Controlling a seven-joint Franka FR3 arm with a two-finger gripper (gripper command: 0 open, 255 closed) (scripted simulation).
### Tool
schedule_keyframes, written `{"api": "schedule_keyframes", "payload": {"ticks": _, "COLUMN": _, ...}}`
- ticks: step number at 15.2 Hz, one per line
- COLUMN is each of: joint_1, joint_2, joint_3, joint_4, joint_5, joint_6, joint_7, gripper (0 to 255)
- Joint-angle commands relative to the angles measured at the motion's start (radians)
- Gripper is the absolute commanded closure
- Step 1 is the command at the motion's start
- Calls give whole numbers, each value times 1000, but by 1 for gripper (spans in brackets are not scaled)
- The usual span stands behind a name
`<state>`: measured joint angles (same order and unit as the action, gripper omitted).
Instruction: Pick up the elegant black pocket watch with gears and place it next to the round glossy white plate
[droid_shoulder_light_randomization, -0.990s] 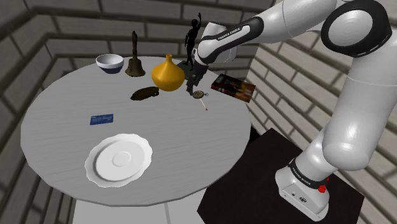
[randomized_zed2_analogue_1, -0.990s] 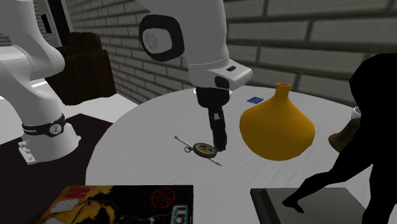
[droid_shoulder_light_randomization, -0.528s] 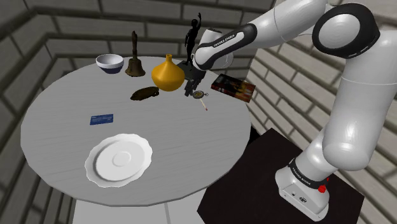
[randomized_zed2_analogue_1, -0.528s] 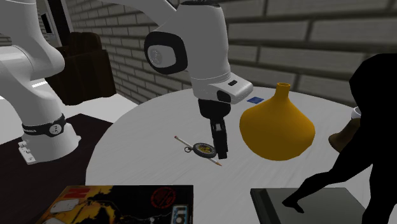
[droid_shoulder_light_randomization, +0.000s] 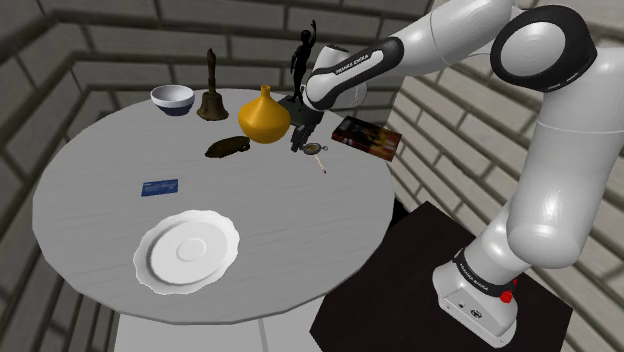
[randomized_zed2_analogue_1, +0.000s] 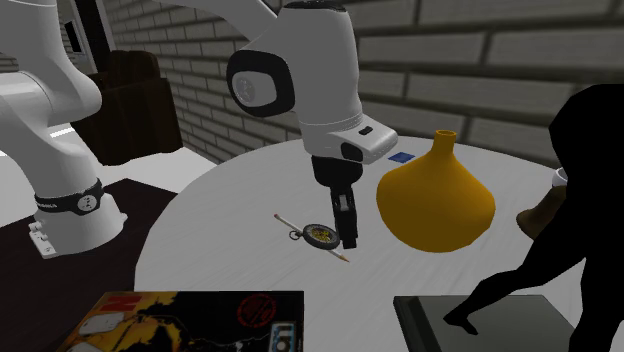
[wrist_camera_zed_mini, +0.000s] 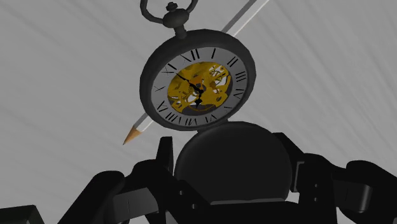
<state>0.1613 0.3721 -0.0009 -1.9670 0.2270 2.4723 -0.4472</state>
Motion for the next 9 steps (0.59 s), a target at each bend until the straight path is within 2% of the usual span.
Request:
{"api": "schedule_keyframes", "payload": {"ticks": 1, "joint_1": 0, "joint_2": 0, "joint_3": 0, "joint_4": 0, "joint_5": 0, "joint_6": 0, "joint_7": 0, "gripper": 255}}
{"api": "schedule_keyframes", "payload": {"ticks": 9, "joint_1": 1, "joint_2": -17, "joint_3": -2, "joint_4": 5, "joint_5": -5, "joint_6": -21, "joint_7": 6, "gripper": 255}}
